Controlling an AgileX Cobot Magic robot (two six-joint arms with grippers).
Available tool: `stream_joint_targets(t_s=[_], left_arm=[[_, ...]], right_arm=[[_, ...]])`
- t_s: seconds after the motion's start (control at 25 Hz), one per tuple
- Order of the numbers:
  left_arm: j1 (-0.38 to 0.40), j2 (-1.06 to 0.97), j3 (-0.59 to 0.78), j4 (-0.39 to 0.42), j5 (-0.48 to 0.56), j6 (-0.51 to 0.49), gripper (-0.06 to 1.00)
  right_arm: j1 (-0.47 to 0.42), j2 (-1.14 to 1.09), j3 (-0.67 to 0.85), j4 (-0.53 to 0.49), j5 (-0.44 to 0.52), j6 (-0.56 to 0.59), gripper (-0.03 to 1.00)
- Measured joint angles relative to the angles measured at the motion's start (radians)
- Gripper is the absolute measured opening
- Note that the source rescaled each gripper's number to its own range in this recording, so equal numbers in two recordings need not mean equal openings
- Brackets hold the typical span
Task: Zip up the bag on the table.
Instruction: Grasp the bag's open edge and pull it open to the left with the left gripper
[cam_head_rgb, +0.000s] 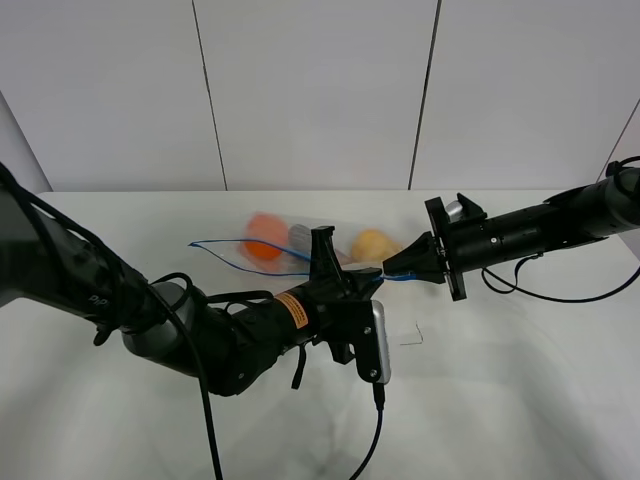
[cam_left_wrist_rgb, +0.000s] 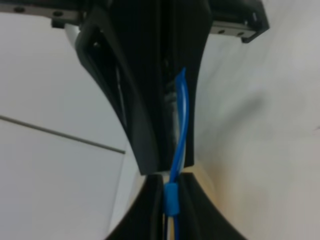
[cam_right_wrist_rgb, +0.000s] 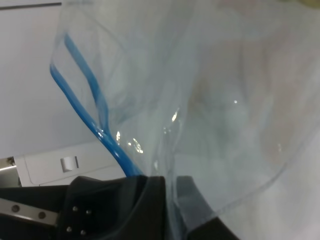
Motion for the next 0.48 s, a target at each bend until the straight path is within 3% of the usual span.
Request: stream_joint_targets(t_s=[0.24, 0.48], left_arm=[[0.026, 0.000, 0.052, 0.004, -0.063, 0.009, 0.00], [0.131, 0.000, 0.142, 0.020, -0.141, 0.008, 0.00]], right_arm=[[0.003, 0.000, 0.000, 0.001, 0.001, 0.000, 0.00], [0.008, 0.000, 0.000, 0.001, -0.009, 0.000, 0.00]])
